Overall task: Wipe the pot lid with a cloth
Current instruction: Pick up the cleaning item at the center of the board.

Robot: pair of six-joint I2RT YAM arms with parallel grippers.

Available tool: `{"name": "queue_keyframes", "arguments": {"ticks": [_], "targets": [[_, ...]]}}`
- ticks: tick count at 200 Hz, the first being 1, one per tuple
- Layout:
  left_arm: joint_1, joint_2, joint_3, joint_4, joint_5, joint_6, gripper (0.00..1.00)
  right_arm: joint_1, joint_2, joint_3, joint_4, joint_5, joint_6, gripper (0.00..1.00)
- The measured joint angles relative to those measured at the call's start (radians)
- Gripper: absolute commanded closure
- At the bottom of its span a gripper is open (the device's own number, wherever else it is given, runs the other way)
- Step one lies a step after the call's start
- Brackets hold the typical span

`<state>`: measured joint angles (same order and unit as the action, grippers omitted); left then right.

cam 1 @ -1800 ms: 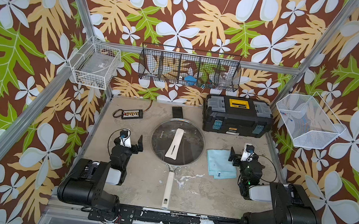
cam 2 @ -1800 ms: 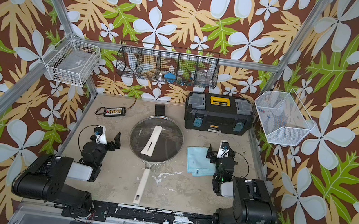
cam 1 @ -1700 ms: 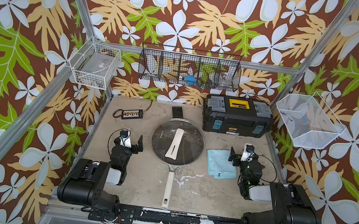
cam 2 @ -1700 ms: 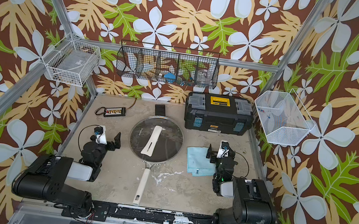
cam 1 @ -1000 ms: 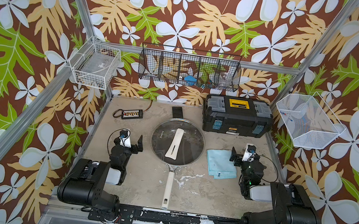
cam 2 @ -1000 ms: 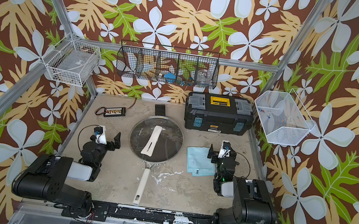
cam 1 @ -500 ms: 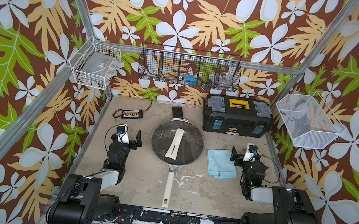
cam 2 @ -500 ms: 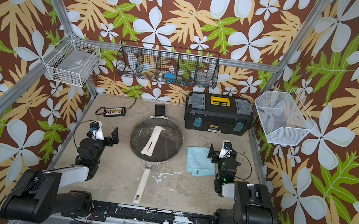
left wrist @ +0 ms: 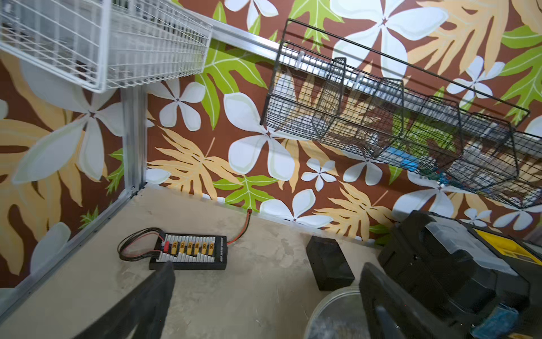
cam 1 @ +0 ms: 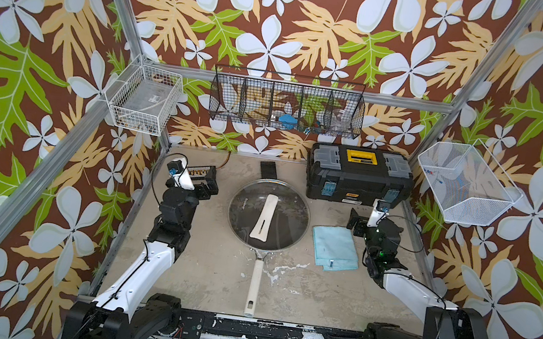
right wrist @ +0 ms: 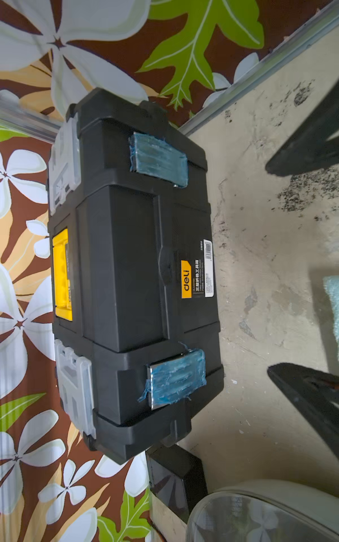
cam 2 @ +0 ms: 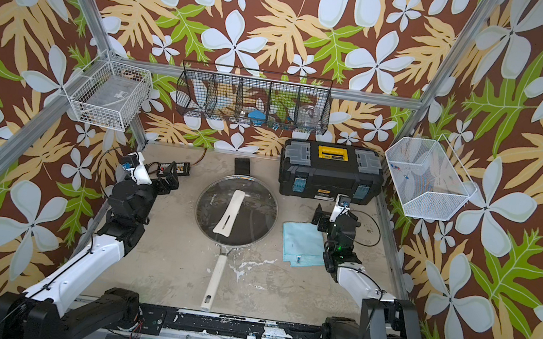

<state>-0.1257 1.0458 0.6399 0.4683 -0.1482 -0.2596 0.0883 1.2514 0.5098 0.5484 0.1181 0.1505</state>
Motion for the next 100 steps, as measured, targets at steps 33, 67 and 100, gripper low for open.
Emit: {"name": "queue_keyframes", "arguments": {"ticks": [33, 67, 100], "targets": [[-0.067, 0.043, 0.113, -0.166, 0.034, -0.008, 0.0, 0.026, -0.043, 0.097, -0.251, 0.015, 0.033, 0.0], [-0.153, 0.089, 0.211, -0.31, 0.045, -0.007, 0.0, 0.03, 0.023, 0.245, -0.528, -0.016, 0.051, 0.0], [-0.248, 0.175, 0.322, -0.431, 0.032, 0.005, 0.0, 0.035, 0.127, 0.375, -0.758, -0.048, 0.051, 0.0]]}}
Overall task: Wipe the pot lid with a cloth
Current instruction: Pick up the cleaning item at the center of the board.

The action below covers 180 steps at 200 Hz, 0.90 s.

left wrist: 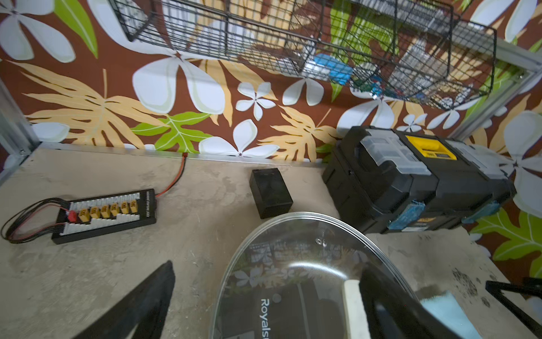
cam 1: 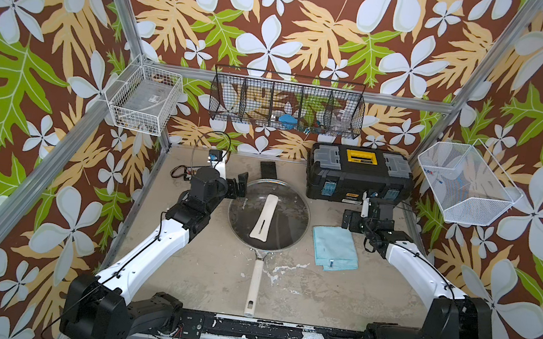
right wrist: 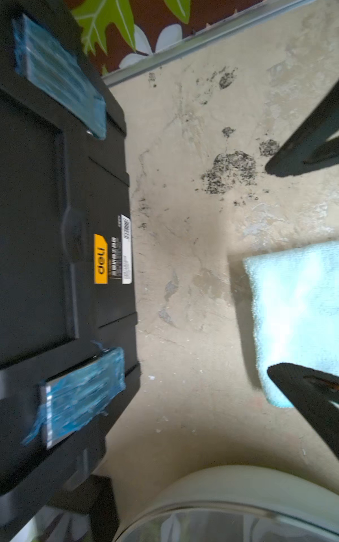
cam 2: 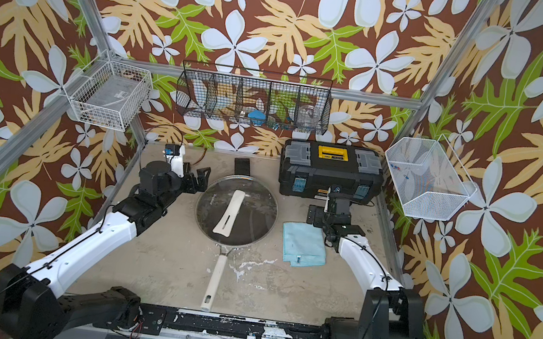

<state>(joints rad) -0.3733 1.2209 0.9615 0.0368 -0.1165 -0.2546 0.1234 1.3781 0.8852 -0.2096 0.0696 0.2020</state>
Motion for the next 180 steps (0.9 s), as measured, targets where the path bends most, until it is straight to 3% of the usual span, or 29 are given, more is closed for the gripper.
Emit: {"name": "queue_keyframes", "arguments": {"ticks": [78, 180], "targets": [[-0.13, 0.216, 0.151, -0.146, -0.013, 0.025, 0.04, 0.029, 0.043, 0.064, -0.224, -0.072, -0.02, 0.02], [-0.23, 0.341, 0.257, -0.325, -0.03, 0.051, 0.15, 0.104, 0.134, 0.032, -0.277, -0.045, -0.019, 0.06]]}}
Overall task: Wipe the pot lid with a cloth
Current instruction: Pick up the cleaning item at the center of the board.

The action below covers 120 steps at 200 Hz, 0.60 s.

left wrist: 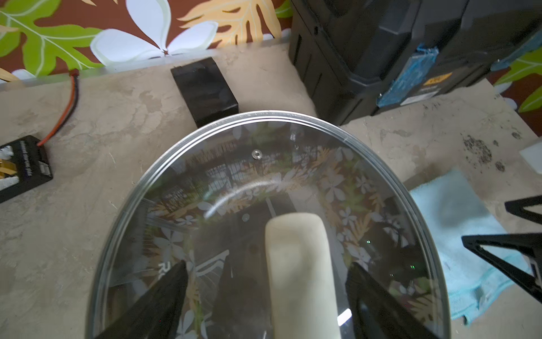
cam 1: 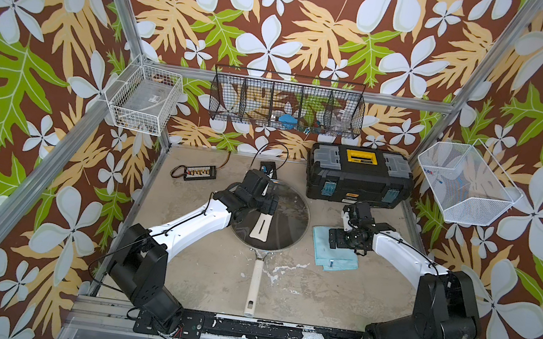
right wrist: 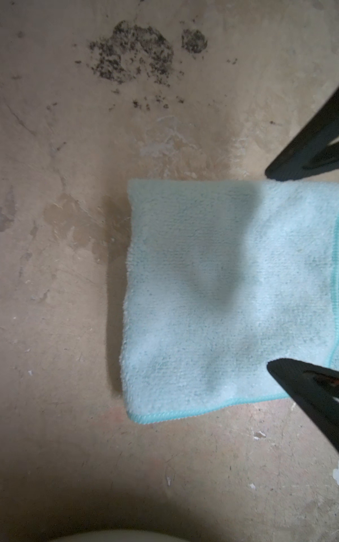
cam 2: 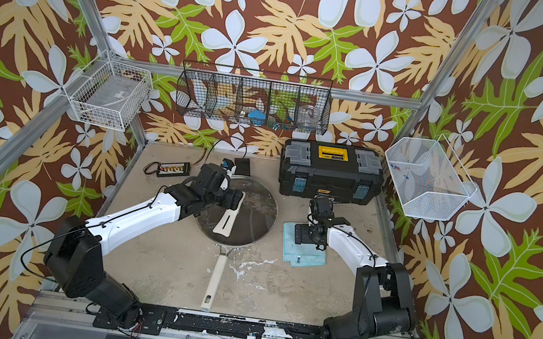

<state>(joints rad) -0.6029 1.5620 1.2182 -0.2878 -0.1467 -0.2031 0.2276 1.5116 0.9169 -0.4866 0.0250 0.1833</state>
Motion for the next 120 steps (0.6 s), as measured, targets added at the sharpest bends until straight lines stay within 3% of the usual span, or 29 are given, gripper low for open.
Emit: {"name": "queue_keyframes", "arguments": {"ticks": [84, 120], "targets": [[-0.042, -0.008, 0.012, -0.155, -0.012, -0.001, 0.28, 0.024, 0.069, -0.006, 0.006, 0.006, 0.014, 0.12], [-0.049, 0.002, 0.036, -0.175, -0.007, 0.0, 0.3, 0.044, 0.103, -0.001, 0.009, 0.008, 0.018, 0.19]]}}
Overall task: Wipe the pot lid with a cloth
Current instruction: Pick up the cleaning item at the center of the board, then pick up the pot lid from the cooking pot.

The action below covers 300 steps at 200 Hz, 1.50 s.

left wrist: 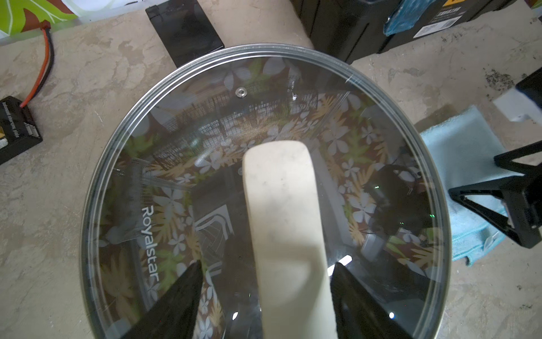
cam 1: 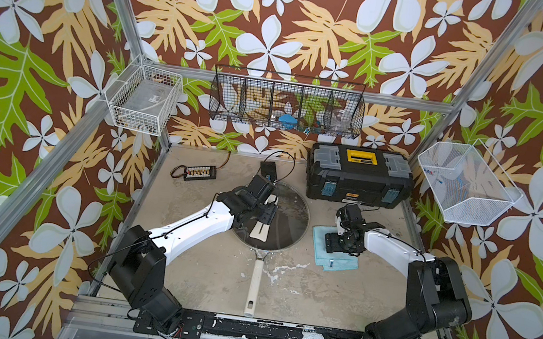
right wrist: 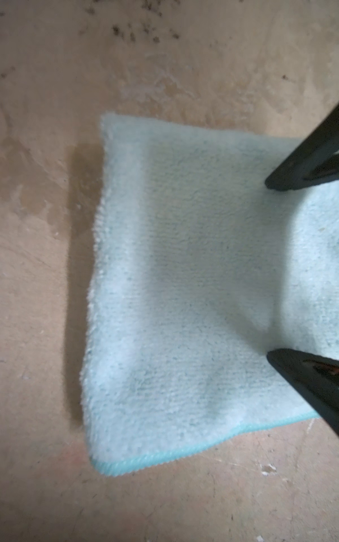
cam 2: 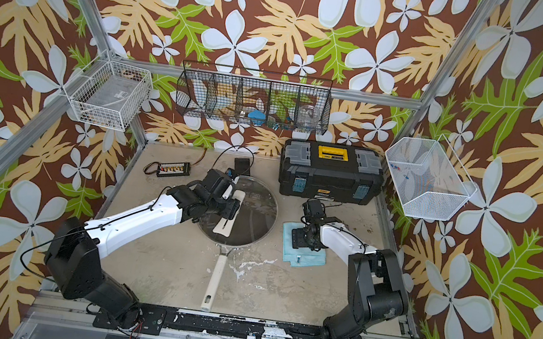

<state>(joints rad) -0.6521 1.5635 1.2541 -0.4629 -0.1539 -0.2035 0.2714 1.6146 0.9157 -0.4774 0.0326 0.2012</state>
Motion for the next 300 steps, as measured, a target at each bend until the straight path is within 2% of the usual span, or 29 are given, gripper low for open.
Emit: {"name": "queue_keyframes", "arguments": {"ticks": [28, 70, 88, 115, 137, 167, 187, 221, 300], "targets": [[-0.011, 0.012, 0.011, -0.018, 0.002, 0.0, 0.3, 0.008, 0.039, 0.0, 0.014, -0.001, 0.004, 0.25], [-0.021, 0.04, 0.029, -0.038, 0.005, 0.0, 0.3, 0.015, 0.076, 0.006, 0.032, -0.029, 0.003, 0.48], [-0.026, 0.049, 0.033, -0.042, 0.005, 0.001, 0.3, 0.017, 0.091, 0.01, 0.066, -0.033, 0.003, 0.61], [-0.032, 0.067, 0.046, -0.053, 0.004, 0.001, 0.31, 0.025, 0.109, 0.011, 0.131, -0.036, 0.003, 0.89], [-0.033, 0.077, 0.047, -0.068, -0.002, 0.004, 0.33, 0.026, 0.112, 0.011, 0.15, -0.04, 0.003, 1.0], [-0.034, 0.088, 0.047, -0.078, -0.01, 0.004, 0.36, 0.026, 0.107, 0.009, 0.151, -0.039, 0.003, 1.0], [-0.034, 0.092, 0.048, -0.08, -0.014, 0.003, 0.41, 0.026, 0.097, 0.009, 0.151, -0.038, 0.001, 1.0], [-0.037, 0.103, 0.059, -0.083, -0.021, 0.003, 0.43, 0.024, 0.074, 0.01, 0.118, -0.023, -0.002, 1.0], [-0.038, 0.139, 0.111, -0.13, -0.04, -0.007, 0.61, 0.024, -0.002, 0.024, -0.014, 0.028, -0.02, 1.0]]}}
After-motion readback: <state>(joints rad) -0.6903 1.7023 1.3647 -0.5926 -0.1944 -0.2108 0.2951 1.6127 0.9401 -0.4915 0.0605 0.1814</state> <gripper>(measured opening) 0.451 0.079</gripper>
